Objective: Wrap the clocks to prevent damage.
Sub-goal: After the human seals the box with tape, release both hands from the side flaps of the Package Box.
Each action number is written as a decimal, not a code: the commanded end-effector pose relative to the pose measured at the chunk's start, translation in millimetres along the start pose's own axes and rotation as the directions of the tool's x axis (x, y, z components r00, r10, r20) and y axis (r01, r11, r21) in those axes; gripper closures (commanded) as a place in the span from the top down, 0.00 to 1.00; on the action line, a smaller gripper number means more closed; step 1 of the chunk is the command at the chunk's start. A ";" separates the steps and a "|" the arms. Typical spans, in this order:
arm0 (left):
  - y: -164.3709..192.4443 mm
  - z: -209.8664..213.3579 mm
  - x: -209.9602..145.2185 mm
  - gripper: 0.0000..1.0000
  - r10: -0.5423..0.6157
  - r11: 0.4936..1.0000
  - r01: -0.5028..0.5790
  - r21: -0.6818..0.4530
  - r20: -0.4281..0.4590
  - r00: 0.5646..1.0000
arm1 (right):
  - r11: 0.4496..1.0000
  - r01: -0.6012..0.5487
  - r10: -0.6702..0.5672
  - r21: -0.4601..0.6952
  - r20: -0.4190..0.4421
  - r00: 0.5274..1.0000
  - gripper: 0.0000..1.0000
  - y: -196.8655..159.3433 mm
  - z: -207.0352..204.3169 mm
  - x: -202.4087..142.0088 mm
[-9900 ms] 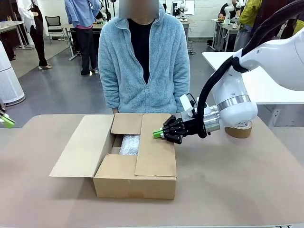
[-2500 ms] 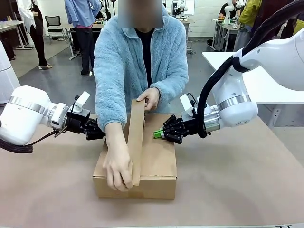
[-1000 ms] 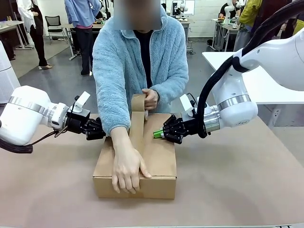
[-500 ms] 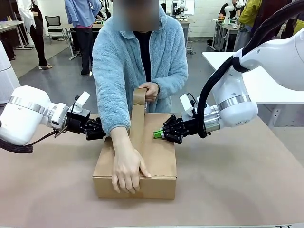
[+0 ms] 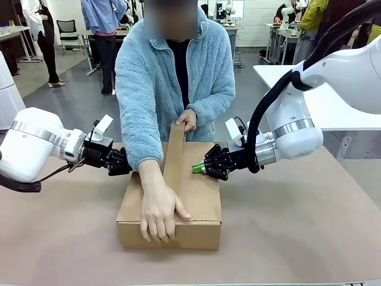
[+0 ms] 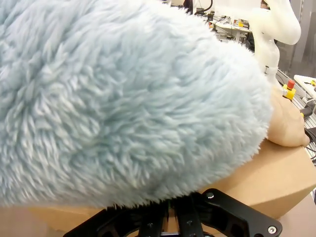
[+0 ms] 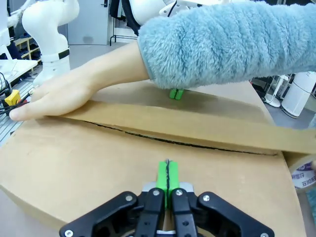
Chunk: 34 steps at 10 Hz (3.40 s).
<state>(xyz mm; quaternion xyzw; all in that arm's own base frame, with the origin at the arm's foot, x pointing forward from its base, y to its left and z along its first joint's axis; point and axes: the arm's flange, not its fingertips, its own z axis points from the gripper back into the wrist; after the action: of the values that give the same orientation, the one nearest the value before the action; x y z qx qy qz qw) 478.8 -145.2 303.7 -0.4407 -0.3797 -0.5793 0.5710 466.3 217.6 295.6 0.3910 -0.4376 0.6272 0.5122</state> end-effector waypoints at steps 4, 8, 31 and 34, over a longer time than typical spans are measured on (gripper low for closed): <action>0.1 -2.0 -2.9 0.00 0.001 1.000 -0.001 0.002 -0.008 1.000 | 1.000 0.010 -0.010 -0.002 -0.011 1.000 0.01 1.5 -1.7 -5.6; 0.1 -2.0 -2.9 0.00 0.001 1.000 -0.001 0.002 -0.008 1.000 | 1.000 0.010 -0.010 -0.002 -0.011 1.000 0.01 1.5 -1.7 -5.6; 0.1 -2.0 -2.9 0.00 0.001 1.000 -0.001 0.002 -0.008 1.000 | 1.000 0.010 -0.010 -0.002 -0.011 1.000 0.01 1.5 -1.7 -5.6; 0.1 -2.0 -2.9 0.00 0.001 1.000 -0.001 0.002 -0.008 1.000 | 1.000 0.010 -0.010 -0.002 -0.011 1.000 0.01 1.5 -1.7 -5.6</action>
<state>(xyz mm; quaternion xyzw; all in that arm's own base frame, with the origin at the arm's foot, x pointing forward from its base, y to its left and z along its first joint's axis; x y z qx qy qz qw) 478.7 -145.2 303.1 -0.4411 -0.3792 -0.5792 0.5712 466.4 217.5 294.6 0.3914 -0.4371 0.6268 0.5127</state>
